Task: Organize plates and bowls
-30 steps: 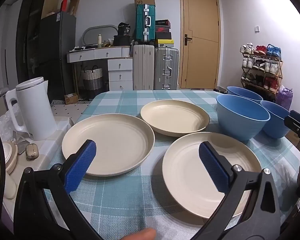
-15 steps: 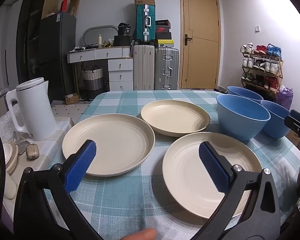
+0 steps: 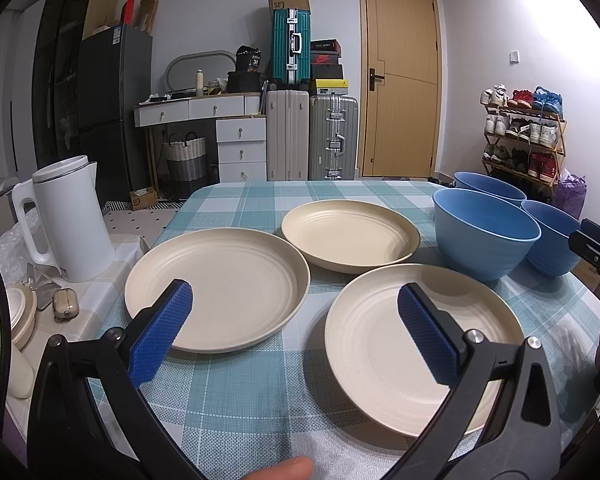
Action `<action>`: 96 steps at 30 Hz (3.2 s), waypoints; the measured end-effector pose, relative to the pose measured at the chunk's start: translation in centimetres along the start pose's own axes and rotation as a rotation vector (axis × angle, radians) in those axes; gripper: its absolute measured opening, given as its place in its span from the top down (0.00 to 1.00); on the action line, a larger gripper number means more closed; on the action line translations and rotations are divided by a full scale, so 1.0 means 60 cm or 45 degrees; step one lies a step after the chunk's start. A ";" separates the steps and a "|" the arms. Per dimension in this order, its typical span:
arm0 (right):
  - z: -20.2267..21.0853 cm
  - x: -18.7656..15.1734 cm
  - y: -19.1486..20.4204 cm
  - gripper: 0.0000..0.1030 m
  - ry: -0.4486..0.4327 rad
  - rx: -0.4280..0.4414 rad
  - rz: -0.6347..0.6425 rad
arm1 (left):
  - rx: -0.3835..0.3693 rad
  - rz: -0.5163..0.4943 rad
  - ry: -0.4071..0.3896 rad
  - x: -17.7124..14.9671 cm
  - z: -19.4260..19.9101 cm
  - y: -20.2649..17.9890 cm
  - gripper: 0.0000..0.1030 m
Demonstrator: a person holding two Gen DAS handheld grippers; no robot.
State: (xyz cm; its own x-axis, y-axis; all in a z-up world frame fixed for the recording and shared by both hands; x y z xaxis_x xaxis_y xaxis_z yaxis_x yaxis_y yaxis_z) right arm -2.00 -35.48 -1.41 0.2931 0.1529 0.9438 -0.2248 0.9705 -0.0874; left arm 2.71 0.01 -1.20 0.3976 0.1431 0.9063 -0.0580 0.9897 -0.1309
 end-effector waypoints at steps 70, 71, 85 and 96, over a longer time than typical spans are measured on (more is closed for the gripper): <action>0.000 0.001 0.001 0.00 0.006 -0.004 0.003 | 0.002 0.003 -0.003 0.000 0.001 0.000 0.00; 0.000 0.001 0.000 0.00 0.008 -0.006 0.001 | 0.001 0.007 -0.008 0.000 0.001 0.000 0.00; -0.012 0.007 0.009 0.00 0.086 0.007 0.026 | 0.059 0.044 0.029 0.001 -0.002 0.010 0.00; -0.027 0.052 0.042 0.00 0.175 0.065 0.042 | 0.095 0.087 0.115 0.034 0.007 0.033 0.00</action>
State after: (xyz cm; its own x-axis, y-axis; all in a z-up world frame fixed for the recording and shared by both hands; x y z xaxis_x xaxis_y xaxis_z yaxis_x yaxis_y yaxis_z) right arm -0.18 -32.23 0.78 0.4087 0.2117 0.8878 -0.2819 0.9544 -0.0978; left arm 3.02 2.27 0.55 0.4708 0.2126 0.8562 -0.1540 0.9754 -0.1576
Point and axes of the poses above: each gripper's, at about its wrist camera, not at the fingertips, and z roughly against the way its jaws point, y to its left, x to its top, the point moved 3 cm from there along -z, roughly the way its jaws point, and after that the axes turned 7 degrees about z, right-handed, at the moved point
